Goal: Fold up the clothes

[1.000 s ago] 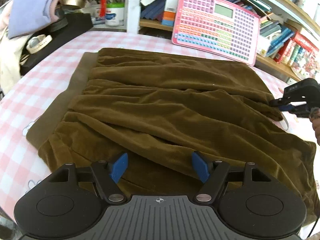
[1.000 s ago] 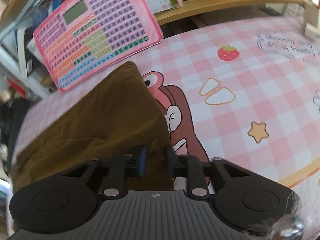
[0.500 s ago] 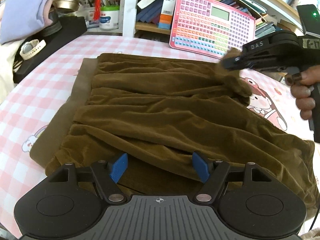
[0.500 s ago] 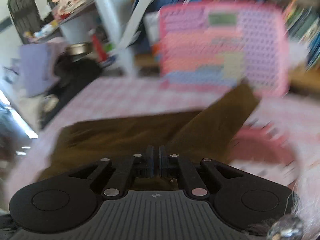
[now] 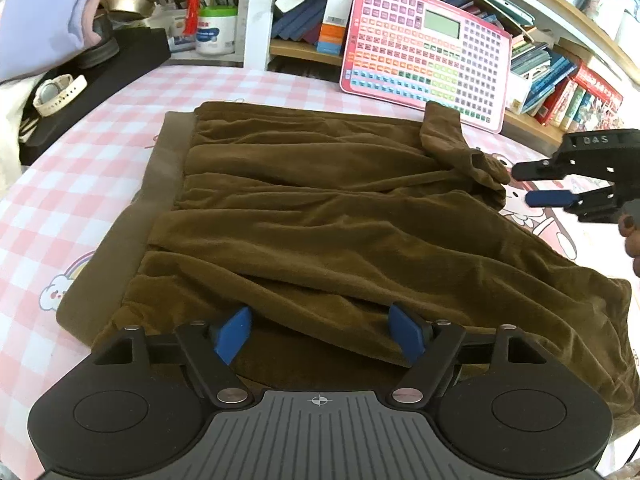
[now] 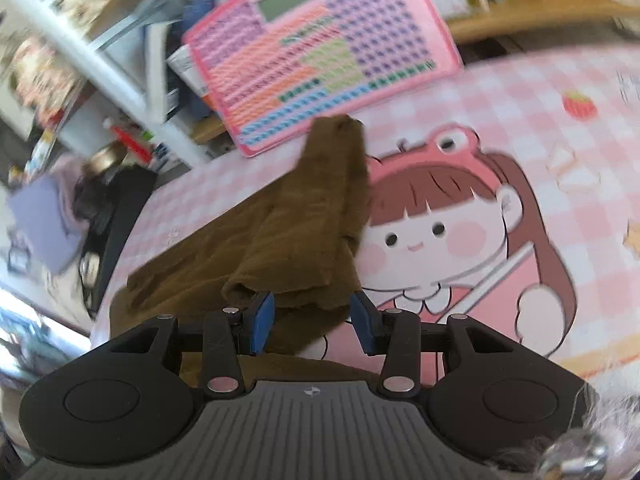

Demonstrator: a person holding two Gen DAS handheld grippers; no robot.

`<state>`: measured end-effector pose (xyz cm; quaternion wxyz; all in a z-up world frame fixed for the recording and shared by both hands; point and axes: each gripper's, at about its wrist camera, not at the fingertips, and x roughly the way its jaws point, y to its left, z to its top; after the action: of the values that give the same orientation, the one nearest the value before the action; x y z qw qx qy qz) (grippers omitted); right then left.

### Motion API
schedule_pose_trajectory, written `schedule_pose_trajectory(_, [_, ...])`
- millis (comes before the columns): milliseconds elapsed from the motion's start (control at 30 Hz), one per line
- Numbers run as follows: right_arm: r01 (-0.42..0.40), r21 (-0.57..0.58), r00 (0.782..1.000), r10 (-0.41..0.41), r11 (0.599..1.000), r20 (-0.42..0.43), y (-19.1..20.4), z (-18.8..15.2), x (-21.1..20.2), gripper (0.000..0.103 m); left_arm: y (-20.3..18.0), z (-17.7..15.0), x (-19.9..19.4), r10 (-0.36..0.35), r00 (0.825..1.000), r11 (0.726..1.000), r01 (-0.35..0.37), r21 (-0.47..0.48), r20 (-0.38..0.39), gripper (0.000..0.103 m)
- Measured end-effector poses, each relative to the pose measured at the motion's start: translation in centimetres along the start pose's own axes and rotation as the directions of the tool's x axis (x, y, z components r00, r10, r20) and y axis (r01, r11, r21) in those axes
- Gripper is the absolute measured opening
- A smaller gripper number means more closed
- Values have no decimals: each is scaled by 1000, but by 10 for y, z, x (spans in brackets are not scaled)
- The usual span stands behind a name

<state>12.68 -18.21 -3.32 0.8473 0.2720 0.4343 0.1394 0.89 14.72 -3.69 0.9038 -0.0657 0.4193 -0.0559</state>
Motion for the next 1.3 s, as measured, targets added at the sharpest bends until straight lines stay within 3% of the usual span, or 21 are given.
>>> schedule_pose_trajectory(233, [-91,294,996,94,952,7,-19,10,33,45,-1,-2,-2,3,1000,1000,-3,17,-12,78])
schedule_pose_trajectory(267, [-88,310,996,92,947,1,-19,10,37,42,-1,-2,-3,4,1000,1000,-4,19,-15,78])
schedule_pose_trajectory(333, [-77,323,997,80,943,4,-17,11,42,24,-2,-3,-3,10,1000,1000,-9,22,-18,78])
schedule_pose_trajectory(467, [-45,239,998,31,970,62,-9,16,21,15,-4,-2,-2,22,999,1000,-22,21,-24,78])
schedule_pose_trajectory(533, [36,118,990,-51,992,135,-6,22,-5,14,-5,-1,-1,29,999,999,-29,20,-24,79])
schedule_pose_trajectory(567, [107,60,976,-116,992,185,-7,25,-20,13,-6,-1,-1,31,999,999,-30,18,-23,79])
schedule_pose_trajectory(633, [287,-12,918,-271,958,289,-15,28,-49,13,-6,-1,0,32,999,999,-32,16,-22,79])
schedule_pose_trajectory(667, [359,-6,889,-340,933,306,-24,28,-58,13,-5,-2,0,31,999,999,-31,14,-20,79])
schedule_pose_trajectory(733, [429,7,874,-416,903,251,-47,30,-60,13,-4,-3,0,30,999,1000,-30,8,-15,80])
schedule_pose_trajectory(900, [458,25,879,-457,888,135,-83,23,-40,13,-4,-2,1,41,999,999,-41,8,-15,81])
schedule_pose_trajectory(1233, [468,-43,875,-456,883,161,-91,38,-17,14,-15,-8,1,88,996,995,-88,36,-15,83])
schedule_pose_trajectory(1300, [475,-72,873,-460,877,165,-88,39,-18,22,-17,-9,0,98,995,995,-98,34,-13,84])
